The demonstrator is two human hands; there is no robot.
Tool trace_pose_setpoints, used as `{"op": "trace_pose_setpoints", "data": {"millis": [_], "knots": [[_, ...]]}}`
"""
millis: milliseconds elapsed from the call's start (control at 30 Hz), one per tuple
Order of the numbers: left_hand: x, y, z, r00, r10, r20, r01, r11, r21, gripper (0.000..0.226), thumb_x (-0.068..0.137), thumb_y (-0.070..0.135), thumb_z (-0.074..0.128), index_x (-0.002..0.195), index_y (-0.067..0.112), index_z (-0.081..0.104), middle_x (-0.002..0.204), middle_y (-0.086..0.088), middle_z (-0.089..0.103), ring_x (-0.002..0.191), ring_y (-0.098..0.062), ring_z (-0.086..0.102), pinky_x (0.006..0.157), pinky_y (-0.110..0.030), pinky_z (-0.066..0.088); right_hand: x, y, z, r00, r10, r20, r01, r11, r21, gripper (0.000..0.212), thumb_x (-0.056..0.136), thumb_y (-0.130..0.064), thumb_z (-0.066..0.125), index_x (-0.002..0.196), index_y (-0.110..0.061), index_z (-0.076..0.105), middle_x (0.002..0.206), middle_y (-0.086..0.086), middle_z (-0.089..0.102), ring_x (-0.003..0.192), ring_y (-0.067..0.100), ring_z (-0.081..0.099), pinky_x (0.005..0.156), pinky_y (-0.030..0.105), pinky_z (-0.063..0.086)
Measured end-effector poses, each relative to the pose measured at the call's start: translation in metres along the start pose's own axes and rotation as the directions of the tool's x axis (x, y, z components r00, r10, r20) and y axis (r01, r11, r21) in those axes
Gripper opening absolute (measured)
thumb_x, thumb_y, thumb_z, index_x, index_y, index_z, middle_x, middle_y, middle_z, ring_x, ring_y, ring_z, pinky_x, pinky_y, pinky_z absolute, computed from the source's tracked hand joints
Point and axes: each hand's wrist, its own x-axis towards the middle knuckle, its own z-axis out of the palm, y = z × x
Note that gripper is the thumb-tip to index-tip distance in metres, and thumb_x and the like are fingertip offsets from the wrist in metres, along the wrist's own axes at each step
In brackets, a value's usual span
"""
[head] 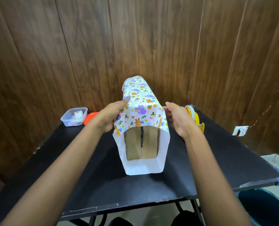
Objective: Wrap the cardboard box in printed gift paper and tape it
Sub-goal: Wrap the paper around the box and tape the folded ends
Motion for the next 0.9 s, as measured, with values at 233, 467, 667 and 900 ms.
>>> {"op": "trace_pose_setpoints", "data": {"millis": [233,467,667,900], "knots": [[-0.001,-0.022,-0.011,0.999,0.013,-0.035,-0.027,0.895,-0.446,0.029,0.091,0.027,0.051,0.107,0.008,0.065,0.090,-0.008,0.072,0.074,-0.019,0.070,0.065,-0.028,0.058,0.000,-0.033,0.013,0.952,-0.118,0.283,0.118,0.993,0.019,0.032,0.097,-0.029,0.043,0.095,-0.011,0.069,0.075,-0.001,0.060,0.065,0.011,0.052,0.066,0.024,0.043],[-0.021,-0.092,-0.014,0.986,0.081,-0.147,-0.166,0.591,-0.789,0.036,0.094,0.031,0.046,0.113,0.009,0.065,0.110,-0.010,0.068,0.090,-0.021,0.069,0.081,-0.035,0.054,0.009,-0.065,0.047,0.817,-0.007,0.577,0.228,0.923,-0.310,0.036,0.099,-0.029,0.038,0.107,-0.007,0.064,0.113,0.008,0.065,0.096,0.019,0.055,0.090,0.032,0.041],[-0.024,-0.133,0.000,0.975,-0.101,-0.195,-0.093,0.613,-0.784,0.030,0.093,0.030,0.046,0.102,0.011,0.067,0.094,-0.009,0.072,0.081,-0.022,0.068,0.079,-0.036,0.051,0.029,-0.036,0.050,0.719,0.120,0.685,0.222,0.894,-0.389,0.037,0.101,-0.020,0.029,0.110,-0.007,0.062,0.122,0.009,0.063,0.118,0.021,0.057,0.107,0.034,0.035],[-0.018,-0.134,-0.003,0.829,-0.323,-0.457,-0.008,0.810,-0.587,0.027,0.096,0.021,0.045,0.077,0.008,0.058,0.075,-0.008,0.061,0.057,-0.020,0.060,0.043,-0.021,0.049,0.033,-0.014,0.037,0.799,0.056,0.599,0.171,0.933,-0.315,0.034,0.101,-0.019,0.036,0.117,-0.001,0.061,0.121,0.014,0.064,0.114,0.023,0.059,0.087,0.030,0.042]]}}
